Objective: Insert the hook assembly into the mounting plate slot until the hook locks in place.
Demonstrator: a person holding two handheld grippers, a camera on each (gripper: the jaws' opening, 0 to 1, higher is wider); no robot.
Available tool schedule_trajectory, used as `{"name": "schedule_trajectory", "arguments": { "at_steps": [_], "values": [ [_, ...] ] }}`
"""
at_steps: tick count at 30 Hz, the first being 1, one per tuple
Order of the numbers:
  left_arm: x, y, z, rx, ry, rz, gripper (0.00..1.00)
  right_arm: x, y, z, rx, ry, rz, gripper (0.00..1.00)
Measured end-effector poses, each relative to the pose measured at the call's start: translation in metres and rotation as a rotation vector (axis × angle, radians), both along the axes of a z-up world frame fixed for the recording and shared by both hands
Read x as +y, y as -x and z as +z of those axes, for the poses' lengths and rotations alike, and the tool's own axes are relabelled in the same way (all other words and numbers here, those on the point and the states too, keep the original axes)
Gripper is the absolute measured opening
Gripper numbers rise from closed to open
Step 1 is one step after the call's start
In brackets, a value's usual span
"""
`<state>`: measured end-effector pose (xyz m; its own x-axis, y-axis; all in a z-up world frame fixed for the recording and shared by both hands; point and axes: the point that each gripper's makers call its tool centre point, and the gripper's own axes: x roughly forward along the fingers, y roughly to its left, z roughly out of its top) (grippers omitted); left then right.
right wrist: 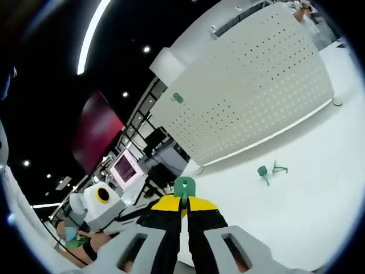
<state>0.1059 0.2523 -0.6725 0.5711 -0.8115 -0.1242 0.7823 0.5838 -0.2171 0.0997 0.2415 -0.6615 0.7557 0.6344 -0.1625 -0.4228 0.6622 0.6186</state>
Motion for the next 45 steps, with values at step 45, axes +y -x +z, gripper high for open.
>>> {"name": "schedule_trajectory", "arguments": {
  "at_steps": [45],
  "values": [
    [0.079, 0.017, 0.012, -0.040, -0.089, 0.108, 0.26, 0.030, -0.051, 0.034, -0.252, 0.327, 0.019, 0.01]
  ]
}}
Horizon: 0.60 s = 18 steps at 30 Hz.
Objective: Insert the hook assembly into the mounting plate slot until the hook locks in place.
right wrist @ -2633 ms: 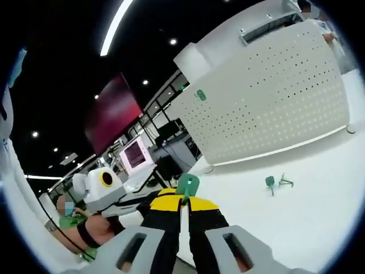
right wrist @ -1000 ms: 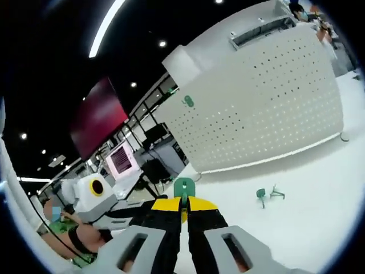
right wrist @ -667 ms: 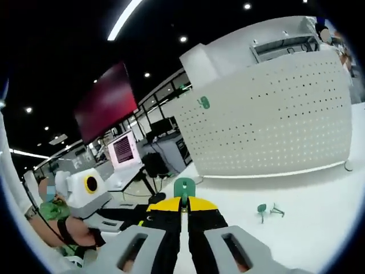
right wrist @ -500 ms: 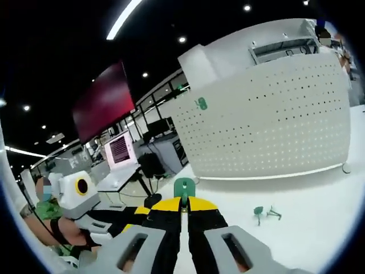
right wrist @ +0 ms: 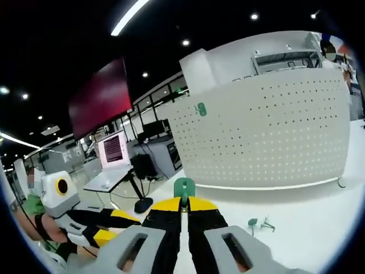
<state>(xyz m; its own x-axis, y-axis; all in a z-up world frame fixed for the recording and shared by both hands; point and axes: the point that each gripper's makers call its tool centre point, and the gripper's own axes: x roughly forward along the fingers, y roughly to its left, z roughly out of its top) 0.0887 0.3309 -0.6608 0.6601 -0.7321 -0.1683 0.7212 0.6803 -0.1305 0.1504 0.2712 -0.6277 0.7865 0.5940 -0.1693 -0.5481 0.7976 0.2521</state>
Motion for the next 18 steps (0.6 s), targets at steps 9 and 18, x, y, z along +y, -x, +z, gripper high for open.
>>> {"name": "schedule_trajectory", "arguments": {
  "at_steps": [9, 18],
  "values": [
    [0.013, 0.004, 0.001, -0.007, 0.006, 0.019, 0.28, 0.003, -0.020, 0.017, -0.066, 0.017, -0.044, 0.01],
    [0.018, 0.008, 0.000, -0.005, 0.008, 0.023, 0.28, 0.000, -0.037, 0.031, -0.120, 0.030, -0.078, 0.01]
  ]
}}
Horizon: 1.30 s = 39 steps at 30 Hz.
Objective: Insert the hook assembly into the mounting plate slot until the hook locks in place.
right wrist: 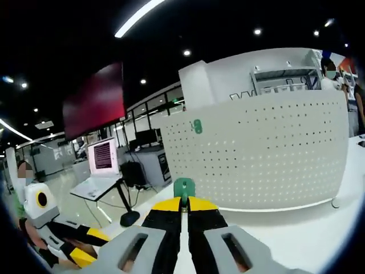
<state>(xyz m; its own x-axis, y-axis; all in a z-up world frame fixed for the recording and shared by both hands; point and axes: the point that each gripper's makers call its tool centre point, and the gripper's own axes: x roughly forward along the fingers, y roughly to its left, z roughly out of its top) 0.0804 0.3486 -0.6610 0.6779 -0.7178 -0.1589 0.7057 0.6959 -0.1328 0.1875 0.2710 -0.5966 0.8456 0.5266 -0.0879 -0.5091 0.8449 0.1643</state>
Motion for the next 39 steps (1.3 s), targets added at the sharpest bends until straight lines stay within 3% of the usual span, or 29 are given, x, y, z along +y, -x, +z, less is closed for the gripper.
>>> {"name": "schedule_trajectory", "arguments": {
  "at_steps": [10, 16, 26, 31, 39],
  "values": [
    [0.000, 0.002, -0.002, 0.010, 0.007, 0.001, 0.29, -0.001, -0.025, 0.014, -0.042, 0.014, -0.035, 0.01],
    [0.002, 0.000, -0.002, 0.001, 0.006, 0.007, 0.35, 0.001, -0.042, 0.025, -0.078, 0.022, -0.049, 0.01],
    [0.011, 0.001, -0.002, -0.007, -0.006, 0.025, 0.36, 0.004, -0.065, 0.040, -0.107, 0.008, -0.087, 0.01],
    [0.011, 0.004, -0.004, 0.015, 0.002, 0.006, 0.34, 0.006, -0.074, 0.043, -0.113, 0.002, -0.099, 0.01],
    [0.015, 0.004, -0.002, 0.007, -0.004, 0.009, 0.39, 0.009, -0.089, 0.051, -0.125, 0.002, -0.128, 0.01]
  ]
}}
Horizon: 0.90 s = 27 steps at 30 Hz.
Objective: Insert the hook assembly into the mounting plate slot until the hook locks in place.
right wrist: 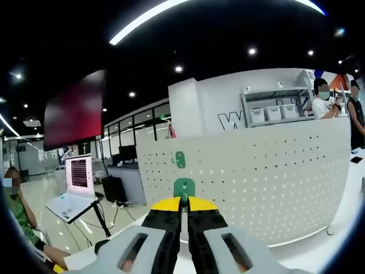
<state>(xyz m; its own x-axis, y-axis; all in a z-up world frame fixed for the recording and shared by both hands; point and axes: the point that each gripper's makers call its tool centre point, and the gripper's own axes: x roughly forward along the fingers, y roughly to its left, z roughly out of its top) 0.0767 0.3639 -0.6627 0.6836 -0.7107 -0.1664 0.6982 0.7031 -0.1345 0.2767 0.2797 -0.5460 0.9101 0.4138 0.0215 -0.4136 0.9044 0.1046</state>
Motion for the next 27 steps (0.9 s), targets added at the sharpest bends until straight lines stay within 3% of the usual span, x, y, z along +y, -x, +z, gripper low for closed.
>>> {"name": "schedule_trajectory", "arguments": {
  "at_steps": [11, 27],
  "values": [
    [0.009, -0.002, 0.002, -0.009, -0.023, 0.018, 0.56, 0.003, -0.020, 0.012, -0.031, 0.013, -0.037, 0.01],
    [0.023, -0.006, 0.000, -0.012, -0.019, 0.029, 0.57, 0.013, -0.050, 0.030, -0.081, 0.051, -0.091, 0.01]
  ]
}}
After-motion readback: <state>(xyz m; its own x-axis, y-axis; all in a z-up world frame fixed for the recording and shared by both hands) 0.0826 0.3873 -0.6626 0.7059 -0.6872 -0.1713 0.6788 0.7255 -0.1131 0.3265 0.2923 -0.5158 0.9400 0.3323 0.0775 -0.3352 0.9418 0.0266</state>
